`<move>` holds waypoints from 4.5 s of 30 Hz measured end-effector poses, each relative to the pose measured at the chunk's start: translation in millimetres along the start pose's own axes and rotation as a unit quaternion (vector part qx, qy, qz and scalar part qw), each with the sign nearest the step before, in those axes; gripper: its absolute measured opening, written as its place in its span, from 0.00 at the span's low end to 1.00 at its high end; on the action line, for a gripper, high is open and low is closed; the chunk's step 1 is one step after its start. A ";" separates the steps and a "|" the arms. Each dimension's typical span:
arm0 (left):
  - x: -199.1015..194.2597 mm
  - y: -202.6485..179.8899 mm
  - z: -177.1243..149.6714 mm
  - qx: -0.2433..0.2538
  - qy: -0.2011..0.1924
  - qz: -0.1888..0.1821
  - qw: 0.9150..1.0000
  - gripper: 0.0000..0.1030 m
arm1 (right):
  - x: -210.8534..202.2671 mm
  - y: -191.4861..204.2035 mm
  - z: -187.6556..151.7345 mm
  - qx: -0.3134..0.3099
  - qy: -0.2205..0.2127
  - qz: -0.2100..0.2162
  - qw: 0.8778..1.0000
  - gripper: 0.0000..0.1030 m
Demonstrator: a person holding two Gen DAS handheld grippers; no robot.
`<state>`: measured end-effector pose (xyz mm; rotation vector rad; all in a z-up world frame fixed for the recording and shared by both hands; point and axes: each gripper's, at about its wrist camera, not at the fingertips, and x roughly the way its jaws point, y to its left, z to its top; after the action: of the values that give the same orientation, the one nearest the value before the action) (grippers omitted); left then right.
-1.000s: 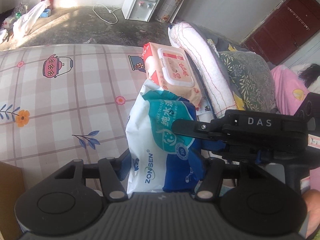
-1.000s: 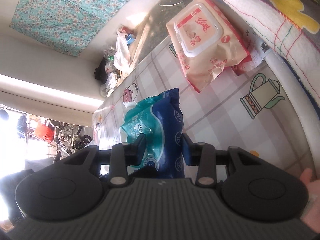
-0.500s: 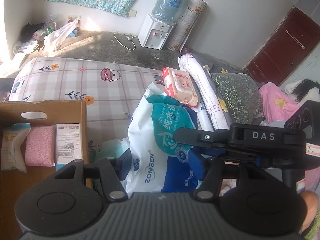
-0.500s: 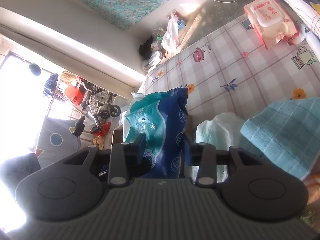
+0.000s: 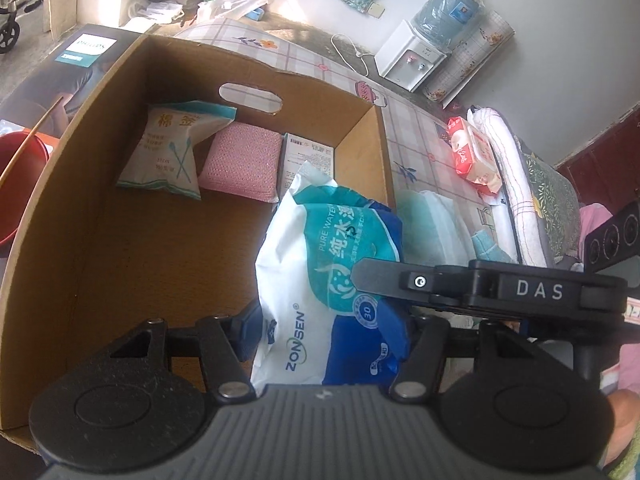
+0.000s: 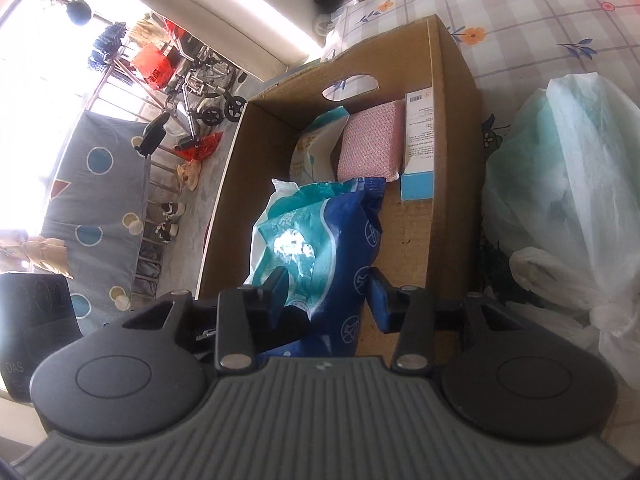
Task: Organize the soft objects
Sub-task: 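Lower the wet-wipes pack into the box and open the right tool, then withdraw the right tool from the box and reach to the pink pig plush, then grasp the pink pig plush with the right tool and lift it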
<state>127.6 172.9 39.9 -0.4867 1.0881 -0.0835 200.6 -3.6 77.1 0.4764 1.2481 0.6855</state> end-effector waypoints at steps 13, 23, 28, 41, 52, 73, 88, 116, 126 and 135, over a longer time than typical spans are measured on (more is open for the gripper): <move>93.0 39.9 -15.0 0.020 0.119 0.045 0.992 0.69 | -83.5 -49.7 -38.2 0.013 -0.094 0.027 0.995 0.41; 113.0 18.3 -1.6 0.035 0.113 0.047 0.992 0.51 | -105.0 -94.7 -97.8 0.083 -0.142 0.051 0.985 0.41; 115.7 17.2 3.4 0.008 0.090 0.054 0.994 0.50 | -101.0 -117.0 -113.2 0.126 -0.147 0.055 0.980 0.41; 117.5 21.6 6.9 -0.039 0.060 0.054 0.996 0.57 | -104.6 -132.1 -136.4 0.142 -0.164 0.033 0.976 0.43; 50.7 18.1 2.9 -0.066 -0.009 0.044 0.997 0.67 | -143.4 -135.9 -148.9 0.087 -0.226 -0.059 0.969 0.50; 52.7 -225.7 -58.0 0.192 -0.012 -0.078 0.978 0.76 | -179.5 -302.2 -67.6 0.108 -0.305 -0.305 0.896 0.65; 62.2 -236.7 -125.4 0.179 -0.053 -0.076 0.979 0.75 | -167.6 -309.7 -51.8 0.073 -0.309 -0.311 0.896 0.52; 48.8 -194.2 -159.2 0.184 -0.077 -0.090 0.976 0.72 | -92.2 -123.3 -221.7 -0.587 -0.134 -0.430 0.673 0.59; 59.9 -192.0 -159.8 0.187 -0.071 -0.093 0.975 0.69 | -172.4 -122.0 -213.3 -0.361 -0.198 -0.298 0.861 0.60; 88.8 -186.6 -161.1 0.197 -0.047 -0.059 0.978 0.59 | -208.2 -186.0 -243.4 -0.125 -0.234 -0.203 0.943 0.58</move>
<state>61.9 -74.7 -15.2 -0.1946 0.9210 -0.3693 -28.9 -291.0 33.1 0.1454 0.7591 0.3418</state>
